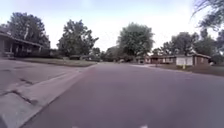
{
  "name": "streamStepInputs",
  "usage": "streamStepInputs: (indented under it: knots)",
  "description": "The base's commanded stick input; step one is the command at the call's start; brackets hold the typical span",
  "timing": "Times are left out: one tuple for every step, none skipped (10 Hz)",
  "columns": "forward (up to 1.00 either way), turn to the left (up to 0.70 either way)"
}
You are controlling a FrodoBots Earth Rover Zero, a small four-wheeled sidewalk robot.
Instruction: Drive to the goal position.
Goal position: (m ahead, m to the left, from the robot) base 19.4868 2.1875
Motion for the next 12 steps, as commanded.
streamStepInputs:
  knots:
    - [1.0, 0.0]
    - [1.0, 0.0]
    - [1.0, 0.0]
    - [1.0, 0.0]
    - [1.0, 0.18]
    - [1.0, 0.4]
    - [1.0, 0.4]
    - [1.0, 0.4]
    - [1.0, 0.4]
    - [1.0, 0.34]
    - [1.0, 0.26]
    - [1.0, 0.06]
